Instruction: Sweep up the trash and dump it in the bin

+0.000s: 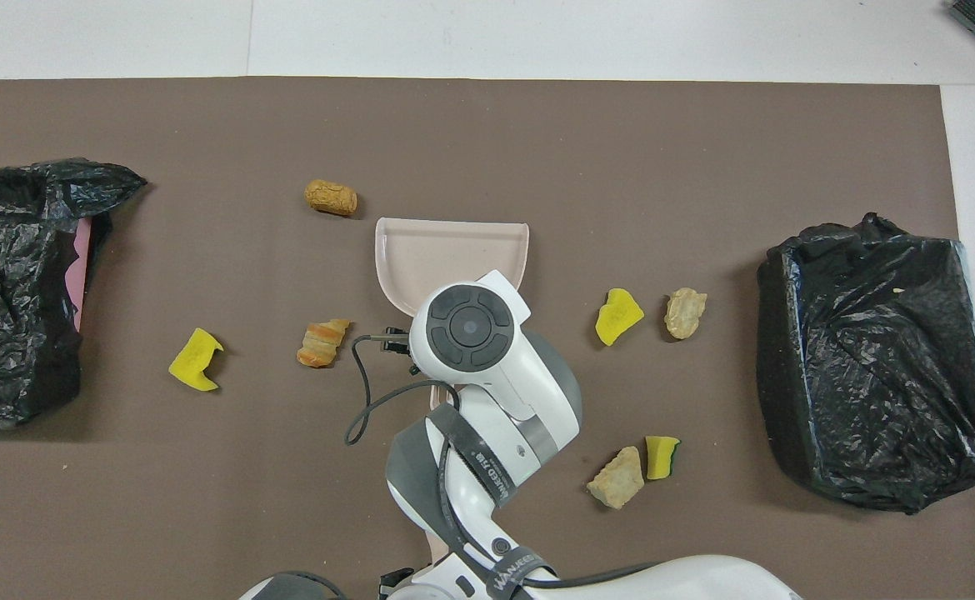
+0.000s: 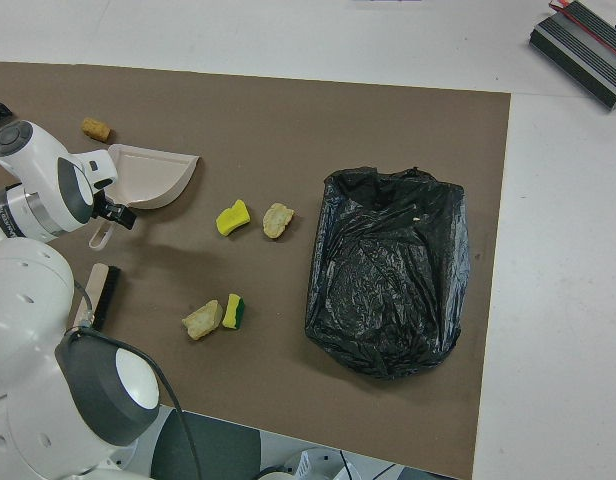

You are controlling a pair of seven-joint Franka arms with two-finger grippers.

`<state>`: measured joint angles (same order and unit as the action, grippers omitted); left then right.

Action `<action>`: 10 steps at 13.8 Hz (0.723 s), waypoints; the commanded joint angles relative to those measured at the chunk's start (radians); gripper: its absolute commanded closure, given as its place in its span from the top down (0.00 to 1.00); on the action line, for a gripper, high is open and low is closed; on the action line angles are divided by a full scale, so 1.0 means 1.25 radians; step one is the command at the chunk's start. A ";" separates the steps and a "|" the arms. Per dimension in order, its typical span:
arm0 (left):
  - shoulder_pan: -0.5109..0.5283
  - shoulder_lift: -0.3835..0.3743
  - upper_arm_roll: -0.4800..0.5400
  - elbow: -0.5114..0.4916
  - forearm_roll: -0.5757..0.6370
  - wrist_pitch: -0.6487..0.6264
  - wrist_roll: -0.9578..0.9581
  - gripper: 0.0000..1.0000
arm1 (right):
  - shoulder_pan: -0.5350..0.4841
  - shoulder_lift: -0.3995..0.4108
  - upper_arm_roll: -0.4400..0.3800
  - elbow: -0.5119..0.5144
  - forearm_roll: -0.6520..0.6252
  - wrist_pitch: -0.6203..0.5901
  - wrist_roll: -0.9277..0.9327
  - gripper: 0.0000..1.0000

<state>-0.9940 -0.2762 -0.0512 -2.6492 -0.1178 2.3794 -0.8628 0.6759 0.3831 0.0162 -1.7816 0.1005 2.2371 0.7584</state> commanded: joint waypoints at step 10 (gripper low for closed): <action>0.224 -0.092 0.000 0.018 0.141 -0.225 0.003 0.00 | -0.006 -0.039 -0.001 -0.030 0.012 -0.046 -0.218 0.00</action>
<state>-0.7741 -0.3680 -0.0416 -2.6232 0.0168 2.1240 -0.8614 0.6750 0.3621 0.0151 -1.7989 0.1004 2.1962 0.5279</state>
